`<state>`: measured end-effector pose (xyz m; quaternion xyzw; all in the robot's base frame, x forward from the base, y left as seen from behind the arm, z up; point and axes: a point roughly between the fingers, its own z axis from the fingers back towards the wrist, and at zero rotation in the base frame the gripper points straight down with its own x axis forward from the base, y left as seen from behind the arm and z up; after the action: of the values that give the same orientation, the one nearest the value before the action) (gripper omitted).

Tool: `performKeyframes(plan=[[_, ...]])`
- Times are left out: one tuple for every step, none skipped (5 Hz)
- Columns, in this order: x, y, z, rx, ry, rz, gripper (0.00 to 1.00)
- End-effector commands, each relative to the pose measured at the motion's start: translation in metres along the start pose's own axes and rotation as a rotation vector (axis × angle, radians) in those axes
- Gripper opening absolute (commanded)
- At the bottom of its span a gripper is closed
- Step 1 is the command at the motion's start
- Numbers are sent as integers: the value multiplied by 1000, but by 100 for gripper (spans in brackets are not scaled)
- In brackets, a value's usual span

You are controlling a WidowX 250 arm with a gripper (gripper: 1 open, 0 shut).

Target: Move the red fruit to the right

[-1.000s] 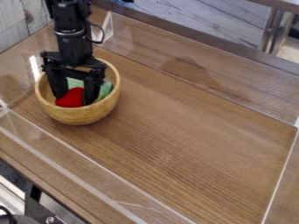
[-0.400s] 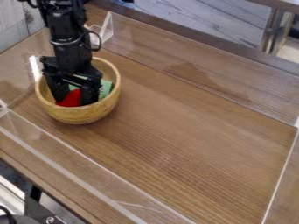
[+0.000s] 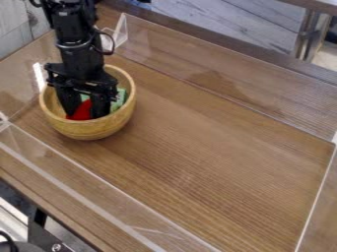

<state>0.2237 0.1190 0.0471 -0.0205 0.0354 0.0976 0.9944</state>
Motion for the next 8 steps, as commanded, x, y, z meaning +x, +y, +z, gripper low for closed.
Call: performKeyframes(plan=[[4,-7,27,-3,-65,-12,0],[6,-15,48,-20,-102,-23,0],[8,-34,69,-35,-148,0,0],[12,-64,83,-52,-181,0,0],[22,-101,84,-63,-185,-77,0],[33,-135,77,-65,-179,-158,0],[37,-160,72,-64,-168,-233,0],[39,-164,72,-64,-165,-279,0]])
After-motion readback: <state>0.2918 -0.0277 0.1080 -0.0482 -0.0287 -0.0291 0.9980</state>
